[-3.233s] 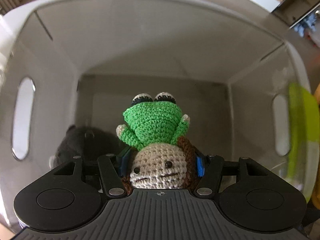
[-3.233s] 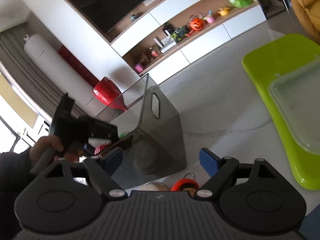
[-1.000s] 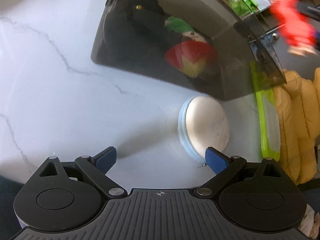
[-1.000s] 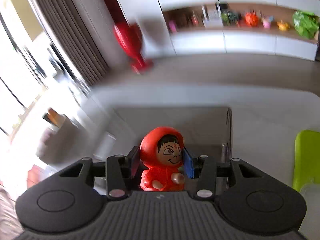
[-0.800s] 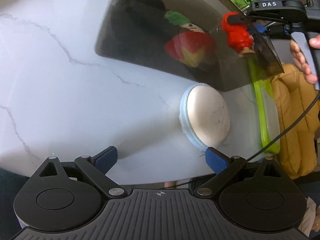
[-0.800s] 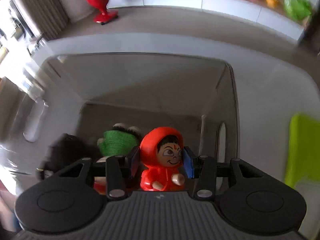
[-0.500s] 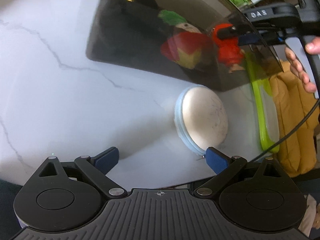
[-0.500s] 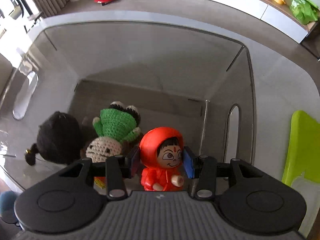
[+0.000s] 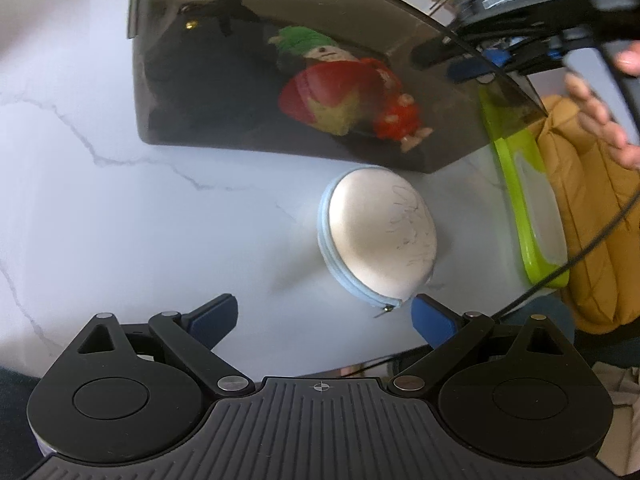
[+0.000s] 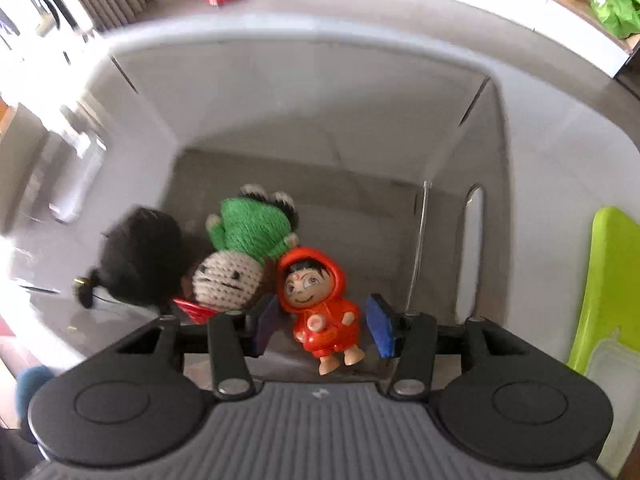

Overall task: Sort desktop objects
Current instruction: 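Carry the red figurine over the box and release it inside, then grasp the white round case with the left tool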

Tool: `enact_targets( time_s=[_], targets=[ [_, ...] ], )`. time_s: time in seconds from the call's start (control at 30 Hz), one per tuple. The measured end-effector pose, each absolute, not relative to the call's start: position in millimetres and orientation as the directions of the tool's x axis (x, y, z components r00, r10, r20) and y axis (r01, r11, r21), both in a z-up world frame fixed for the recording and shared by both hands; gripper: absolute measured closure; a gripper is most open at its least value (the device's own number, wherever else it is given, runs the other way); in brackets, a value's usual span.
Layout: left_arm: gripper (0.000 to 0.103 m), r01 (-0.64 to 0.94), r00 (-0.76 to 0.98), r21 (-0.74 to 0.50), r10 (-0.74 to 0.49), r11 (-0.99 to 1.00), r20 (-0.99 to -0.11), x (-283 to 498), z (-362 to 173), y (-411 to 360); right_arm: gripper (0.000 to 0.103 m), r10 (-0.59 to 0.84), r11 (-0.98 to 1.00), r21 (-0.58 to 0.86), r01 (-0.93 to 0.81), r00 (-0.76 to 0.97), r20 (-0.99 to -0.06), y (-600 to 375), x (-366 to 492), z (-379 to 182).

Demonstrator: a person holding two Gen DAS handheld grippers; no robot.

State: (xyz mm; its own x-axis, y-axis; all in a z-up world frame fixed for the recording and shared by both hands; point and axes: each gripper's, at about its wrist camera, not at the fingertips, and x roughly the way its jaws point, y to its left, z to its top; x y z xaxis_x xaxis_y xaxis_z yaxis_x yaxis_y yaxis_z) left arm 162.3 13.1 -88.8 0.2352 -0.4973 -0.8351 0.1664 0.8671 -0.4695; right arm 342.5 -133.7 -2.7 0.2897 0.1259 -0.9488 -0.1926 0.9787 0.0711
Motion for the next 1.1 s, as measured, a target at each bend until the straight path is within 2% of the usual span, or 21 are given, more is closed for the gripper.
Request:
enact_targets(
  time_s=[0.1,0.17,0.23,0.33,0.53,0.6,0.63,0.7,0.77,0.83,0.97,1.1],
  targets=[
    [0.004,0.166,0.223,-0.472,-0.499,0.866,-0.837,164.7,-91.7,8.3,0.043,0.195,0.973,0.119,-0.200,0.421,-0.886,-148.7,312.8,33.3],
    [0.004,0.163,0.216,-0.468,-0.495,0.868,-0.842,166.7,-93.8,4.3,0.036,0.292,0.953,0.200,-0.229,0.509,-0.810,-167.7,283.5,50.7],
    [0.004,0.164,0.211,-0.456,-0.482,0.875,-0.850,168.0,-95.7,-3.7,0.024,0.402,0.915,0.306,-0.262,0.553,-0.729,-192.3,252.8,59.9],
    [0.004,0.166,0.208,-0.437,-0.465,0.884,-0.861,171.6,-97.4,-16.5,0.023,0.519,0.853,0.441,-0.279,0.548,-0.656,-227.7,215.5,48.9],
    [0.004,0.139,0.219,-0.420,-0.441,0.897,-0.870,179.4,-102.7,-38.8,0.024,0.539,0.799,0.593,-0.097,0.553,-0.636,-280.5,172.1,-25.0],
    [0.008,0.136,0.235,-0.428,-0.449,0.893,-0.862,180.8,-101.5,-43.4,0.024,0.536,0.773,0.634,-0.020,0.555,-0.636,-292.3,164.8,-48.5],
    [0.018,0.134,0.243,-0.433,-0.453,0.891,-0.858,181.4,-100.8,-45.6,0.024,0.540,0.757,0.654,0.011,0.552,-0.635,-295.8,161.8,-60.0],
    [0.027,0.120,0.259,-0.449,-0.464,0.886,-0.847,182.1,-99.4,-47.3,0.024,0.555,0.729,0.683,0.048,0.543,-0.630,-299.1,156.5,-78.4],
    [0.043,0.095,0.281,-0.480,-0.486,0.872,-0.828,182.1,-97.4,-44.9,0.024,0.570,0.713,0.699,0.057,0.535,-0.624,-297.9,152.0,-90.7],
    [0.052,0.068,0.281,-0.524,-0.520,0.849,-0.806,184.6,-94.8,-41.8,0.024,0.587,0.697,0.715,0.055,0.530,-0.612,-295.3,149.9,-98.2],
    [0.057,0.015,0.270,-0.567,-0.549,0.824,-0.791,188.1,-93.9,-34.4,0.024,0.646,0.650,0.759,0.034,0.501,-0.576,-284.1,150.1,-110.7],
    [0.061,-0.045,0.254,-0.618,-0.589,0.785,-0.767,190.8,-96.5,-29.8,0.025,0.642,0.624,0.778,0.072,0.520,-0.563,-271.4,151.7,-127.1]
  ],
)
